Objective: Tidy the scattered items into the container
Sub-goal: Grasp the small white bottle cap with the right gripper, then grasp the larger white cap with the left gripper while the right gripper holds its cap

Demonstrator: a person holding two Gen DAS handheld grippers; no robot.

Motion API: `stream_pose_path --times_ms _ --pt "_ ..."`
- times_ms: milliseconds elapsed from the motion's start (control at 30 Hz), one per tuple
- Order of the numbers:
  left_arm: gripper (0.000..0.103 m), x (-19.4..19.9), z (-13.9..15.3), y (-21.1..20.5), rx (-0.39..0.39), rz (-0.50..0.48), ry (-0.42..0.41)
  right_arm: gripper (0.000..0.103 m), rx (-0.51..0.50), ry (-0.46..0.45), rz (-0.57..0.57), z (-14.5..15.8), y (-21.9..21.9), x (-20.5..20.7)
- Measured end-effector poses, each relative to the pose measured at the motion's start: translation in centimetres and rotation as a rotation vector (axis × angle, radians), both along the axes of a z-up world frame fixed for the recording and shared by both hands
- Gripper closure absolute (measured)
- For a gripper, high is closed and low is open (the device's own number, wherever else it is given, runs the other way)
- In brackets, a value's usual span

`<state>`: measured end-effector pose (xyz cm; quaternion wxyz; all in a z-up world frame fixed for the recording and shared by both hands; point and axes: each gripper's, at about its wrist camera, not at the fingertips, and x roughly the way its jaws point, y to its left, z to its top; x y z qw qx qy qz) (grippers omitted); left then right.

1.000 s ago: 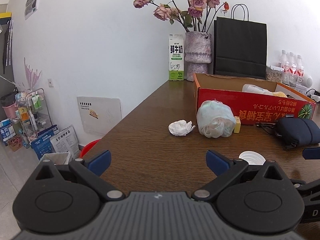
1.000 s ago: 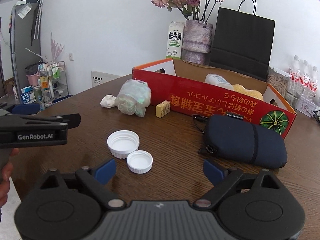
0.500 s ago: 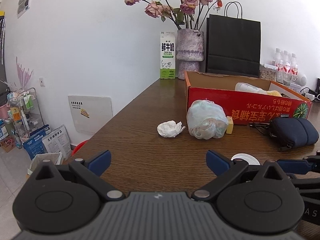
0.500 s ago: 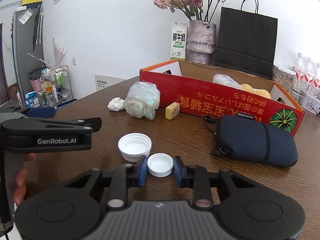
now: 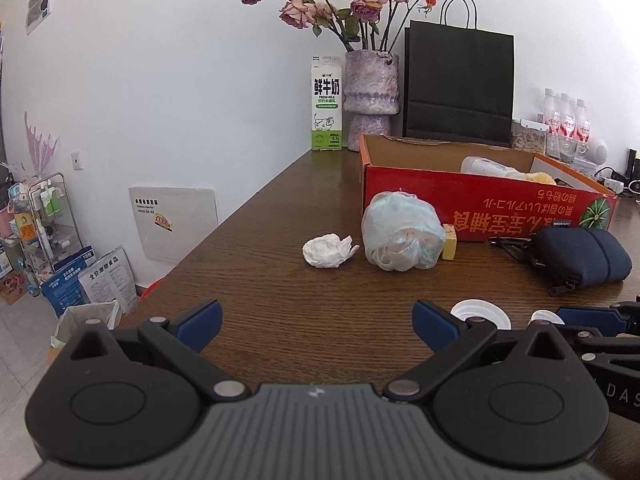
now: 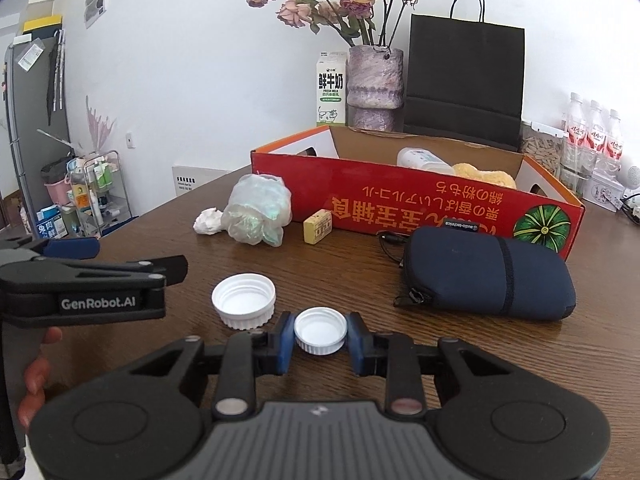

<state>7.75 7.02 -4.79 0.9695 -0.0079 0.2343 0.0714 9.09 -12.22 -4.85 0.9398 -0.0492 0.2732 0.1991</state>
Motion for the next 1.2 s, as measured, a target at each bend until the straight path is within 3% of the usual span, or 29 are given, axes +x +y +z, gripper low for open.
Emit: stream_pose_path --times_ms 533,800,1200 --pt "0.000 1.3 0.1 -4.8 0.007 -0.152 0.049 0.076 0.015 -0.042 -0.139 0.2 -5.9 0.3" --pt "0.000 2.3 -0.2 -6.1 0.038 -0.161 0.084 0.076 0.022 -0.051 -0.120 0.1 -6.1 0.1" --pt "0.000 2.9 -0.4 -5.9 0.018 -0.173 0.133 0.076 0.030 -0.048 -0.111 0.1 -6.1 -0.1"
